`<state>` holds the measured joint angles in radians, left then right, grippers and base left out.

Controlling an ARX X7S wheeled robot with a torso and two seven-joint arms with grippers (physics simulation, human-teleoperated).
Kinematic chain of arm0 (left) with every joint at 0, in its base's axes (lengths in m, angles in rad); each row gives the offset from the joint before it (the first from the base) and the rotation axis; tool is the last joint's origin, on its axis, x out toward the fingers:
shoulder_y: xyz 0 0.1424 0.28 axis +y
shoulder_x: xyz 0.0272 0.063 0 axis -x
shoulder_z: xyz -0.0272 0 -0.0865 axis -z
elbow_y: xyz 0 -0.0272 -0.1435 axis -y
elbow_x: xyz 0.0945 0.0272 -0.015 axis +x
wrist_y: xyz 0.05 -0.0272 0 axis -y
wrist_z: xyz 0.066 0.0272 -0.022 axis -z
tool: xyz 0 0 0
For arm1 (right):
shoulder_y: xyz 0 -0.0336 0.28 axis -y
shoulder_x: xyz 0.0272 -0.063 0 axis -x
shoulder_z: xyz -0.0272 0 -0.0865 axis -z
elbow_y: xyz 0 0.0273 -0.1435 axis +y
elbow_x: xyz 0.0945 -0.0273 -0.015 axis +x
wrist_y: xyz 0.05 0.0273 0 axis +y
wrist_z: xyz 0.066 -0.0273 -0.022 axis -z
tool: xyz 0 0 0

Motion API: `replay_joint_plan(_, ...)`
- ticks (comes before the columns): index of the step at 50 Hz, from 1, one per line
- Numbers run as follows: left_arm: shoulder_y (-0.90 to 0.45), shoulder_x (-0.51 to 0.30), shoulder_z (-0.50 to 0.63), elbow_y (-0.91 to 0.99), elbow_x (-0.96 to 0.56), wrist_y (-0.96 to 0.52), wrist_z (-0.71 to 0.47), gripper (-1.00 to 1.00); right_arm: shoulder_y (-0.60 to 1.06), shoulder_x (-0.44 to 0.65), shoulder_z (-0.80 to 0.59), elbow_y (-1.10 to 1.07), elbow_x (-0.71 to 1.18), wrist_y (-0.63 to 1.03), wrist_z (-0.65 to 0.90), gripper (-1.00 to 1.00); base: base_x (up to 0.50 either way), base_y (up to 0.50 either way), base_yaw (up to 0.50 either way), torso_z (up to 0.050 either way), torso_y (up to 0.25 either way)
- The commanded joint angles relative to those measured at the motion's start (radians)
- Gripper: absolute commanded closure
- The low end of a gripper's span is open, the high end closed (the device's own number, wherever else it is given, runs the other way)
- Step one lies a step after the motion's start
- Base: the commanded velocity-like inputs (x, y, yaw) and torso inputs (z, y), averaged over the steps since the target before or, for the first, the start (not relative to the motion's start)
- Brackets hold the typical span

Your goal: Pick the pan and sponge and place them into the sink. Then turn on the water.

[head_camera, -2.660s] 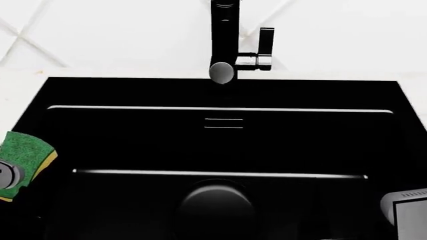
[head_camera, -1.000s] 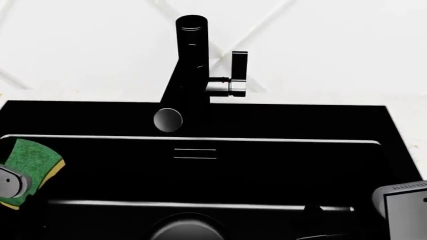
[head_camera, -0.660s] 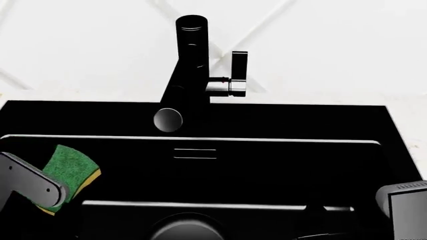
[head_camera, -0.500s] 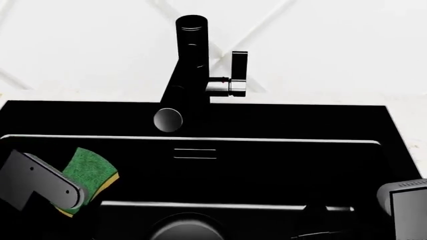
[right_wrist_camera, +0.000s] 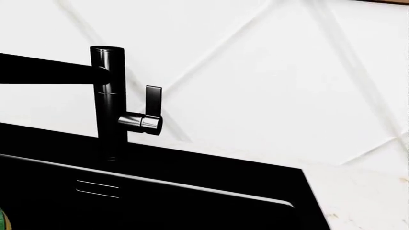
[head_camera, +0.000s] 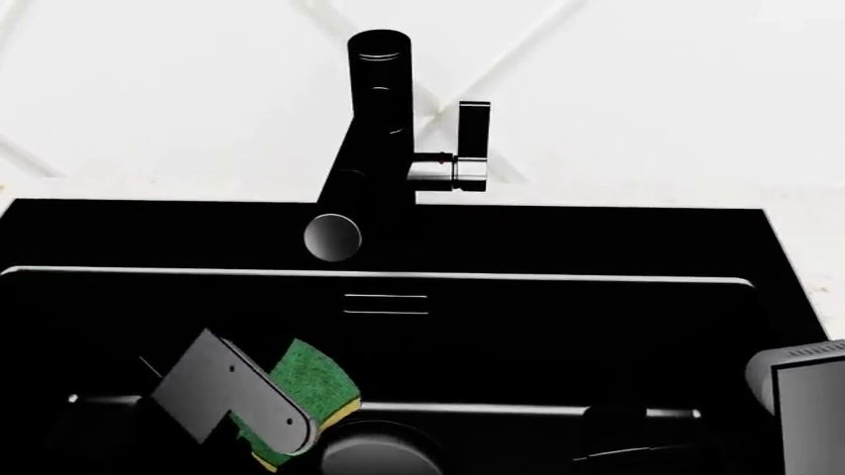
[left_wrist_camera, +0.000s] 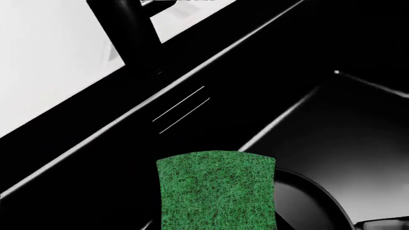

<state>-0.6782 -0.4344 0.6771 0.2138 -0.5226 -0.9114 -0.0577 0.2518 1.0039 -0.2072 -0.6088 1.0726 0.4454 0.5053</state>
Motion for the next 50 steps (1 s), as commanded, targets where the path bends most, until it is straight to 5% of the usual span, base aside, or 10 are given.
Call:
replay_joint_plan(1,-0.010,0.084,0.072,-0.102,0.022,0.033,0.023,1.00,-0.016,0.000,0.013,-0.006,-0.007,-0.008,-0.007,-1.00,0.00,0.00,0.00,0.000,0.000)
replay_joint_plan(16,-0.004,0.172,0.127,-0.394,0.076,0.169,0.083,1.00,-0.050,-0.001,0.014,-0.006,-0.016,-0.024,-0.015,-1.00,0.00,0.00,0.00,0.000,0.000)
replay_joint_plan(29,-0.009,0.177,0.135,-0.404,0.075,0.163,0.084,1.00,-0.059,0.003,0.019,-0.012,-0.015,-0.028,-0.013,-1.00,0.00,0.00,0.00,0.000,0.000)
replay_joint_plan(30,-0.009,0.177,0.135,-0.405,0.074,0.162,0.084,-1.00,-0.062,0.004,0.022,-0.012,-0.015,-0.030,-0.012,-1.00,0.00,0.00,0.00,0.000,0.000)
replay_joint_plan(42,-0.003,0.162,0.130,-0.390,0.068,0.163,0.079,-1.00,-0.060,-0.003,0.017,-0.008,-0.020,-0.030,-0.014,-1.00,0.00,0.00,0.00,0.000,0.000)
replay_joint_plan(50,0.008,0.080,0.053,-0.197,0.002,0.101,0.043,-1.00,-0.030,-0.016,0.003,-0.004,-0.020,-0.015,-0.016,-1.00,0.00,0.00,0.00,0.000,0.000)
